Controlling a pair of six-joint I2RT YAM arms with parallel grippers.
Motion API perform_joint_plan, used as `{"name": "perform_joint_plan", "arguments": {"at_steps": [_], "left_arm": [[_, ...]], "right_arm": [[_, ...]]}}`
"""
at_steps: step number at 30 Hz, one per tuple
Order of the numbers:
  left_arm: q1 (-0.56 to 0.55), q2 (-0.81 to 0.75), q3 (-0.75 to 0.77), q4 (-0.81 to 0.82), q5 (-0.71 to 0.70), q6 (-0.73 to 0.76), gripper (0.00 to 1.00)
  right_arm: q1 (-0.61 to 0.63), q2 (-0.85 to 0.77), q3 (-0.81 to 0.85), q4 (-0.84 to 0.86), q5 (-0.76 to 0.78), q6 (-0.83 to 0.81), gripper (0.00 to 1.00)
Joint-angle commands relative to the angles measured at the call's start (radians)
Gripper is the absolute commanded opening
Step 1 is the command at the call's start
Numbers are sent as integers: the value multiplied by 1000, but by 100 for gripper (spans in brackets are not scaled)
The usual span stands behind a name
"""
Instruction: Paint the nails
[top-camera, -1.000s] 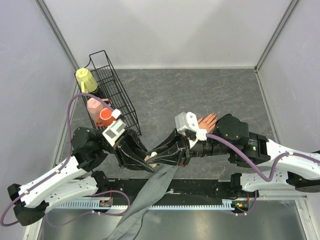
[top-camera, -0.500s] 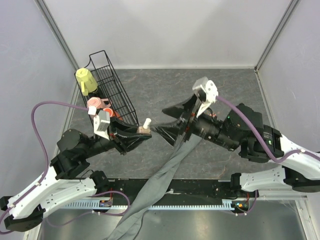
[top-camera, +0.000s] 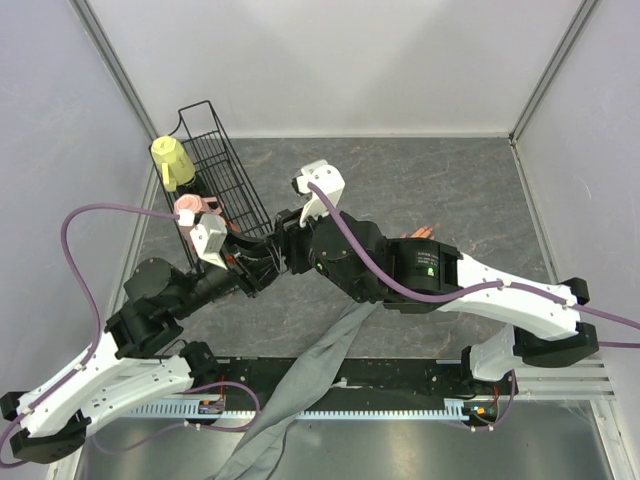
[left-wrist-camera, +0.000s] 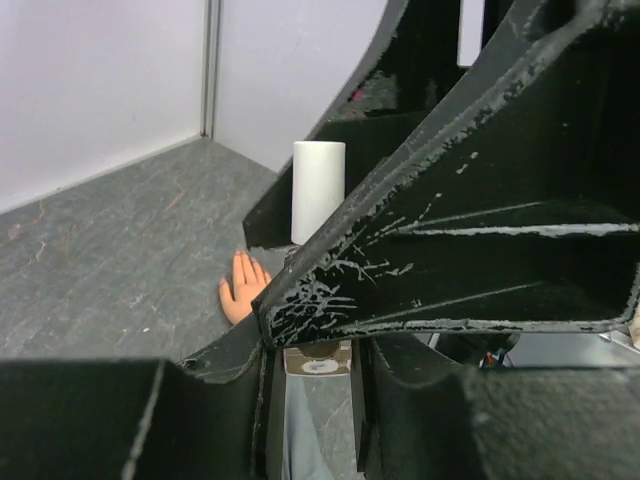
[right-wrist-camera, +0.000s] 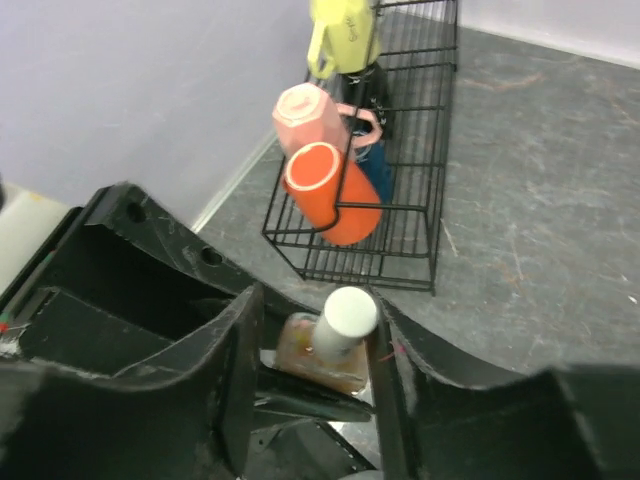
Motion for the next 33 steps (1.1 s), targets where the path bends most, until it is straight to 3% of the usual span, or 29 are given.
{"name": "perform_joint_plan", "arguments": {"at_steps": [1,7,13,17,20,23,24,27,29,33], "left_arm": [[0,-15,-4,69,-22,39,2],[0,-42,-35,84,3,28,2],[0,-93,-60,144,115,-13,2],[0,-111,-67,226,260,-64,2],[0,-104,-66,286,433,-116,2],[0,-63,-70,423,676,-209,2],[0,-49,-72,534,807,-283,2],[0,-3,-69,659,952,-411,2],[0,1,-51,630,959,-392,2],[0,-28,-14,436,861,-268,2]], "right_arm": [[7,-28,37,-13,54,25,47],[7,-88,-24,17,37,25,40],[4,-129,-78,57,-36,2,0],[-2,-184,-144,131,-150,-76,0],[-10,-250,-226,231,-323,-150,0],[-22,-314,-328,349,-609,-266,0],[-23,-322,-343,371,-686,-297,0],[-31,-325,-349,383,-874,-319,0],[-31,-328,-353,385,-921,-329,0],[-31,-336,-354,373,-869,-319,0]]}}
